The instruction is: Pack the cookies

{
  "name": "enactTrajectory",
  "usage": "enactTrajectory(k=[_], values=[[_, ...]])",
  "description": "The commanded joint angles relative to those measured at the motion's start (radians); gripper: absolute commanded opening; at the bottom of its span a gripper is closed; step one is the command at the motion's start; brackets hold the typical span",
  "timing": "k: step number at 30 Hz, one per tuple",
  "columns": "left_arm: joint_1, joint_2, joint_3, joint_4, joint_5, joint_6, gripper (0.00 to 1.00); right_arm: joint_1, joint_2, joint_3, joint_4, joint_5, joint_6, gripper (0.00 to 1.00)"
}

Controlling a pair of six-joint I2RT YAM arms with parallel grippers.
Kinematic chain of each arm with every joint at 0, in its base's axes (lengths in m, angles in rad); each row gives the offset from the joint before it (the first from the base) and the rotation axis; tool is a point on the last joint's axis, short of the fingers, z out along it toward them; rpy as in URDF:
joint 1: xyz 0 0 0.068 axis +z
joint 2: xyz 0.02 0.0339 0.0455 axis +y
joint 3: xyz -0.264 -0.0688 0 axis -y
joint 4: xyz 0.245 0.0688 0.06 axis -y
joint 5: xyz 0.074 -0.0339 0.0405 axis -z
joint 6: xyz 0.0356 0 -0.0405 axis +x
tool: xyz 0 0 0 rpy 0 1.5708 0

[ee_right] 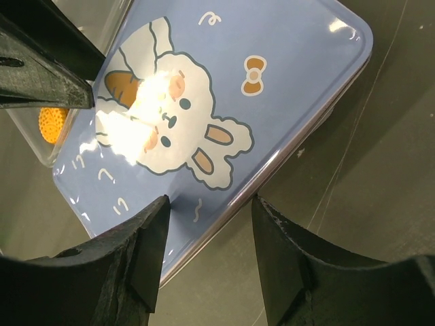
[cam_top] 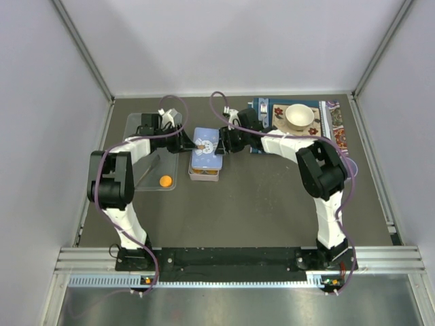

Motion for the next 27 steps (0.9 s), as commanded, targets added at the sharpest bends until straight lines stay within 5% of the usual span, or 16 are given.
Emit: enactTrajectory(k=[1,27], values=[[0.014,-0.078,0.046,-0.030,-0.041,0.048,0.44,0.015,0.023,0.052,-0.003,0.004,-0.001,0.52],[0.006,0.011,0.081,-0.089,-0.093,0.108,0.44,0.031,0.034,0.074,-0.014,-0.021,0.064,0.53]])
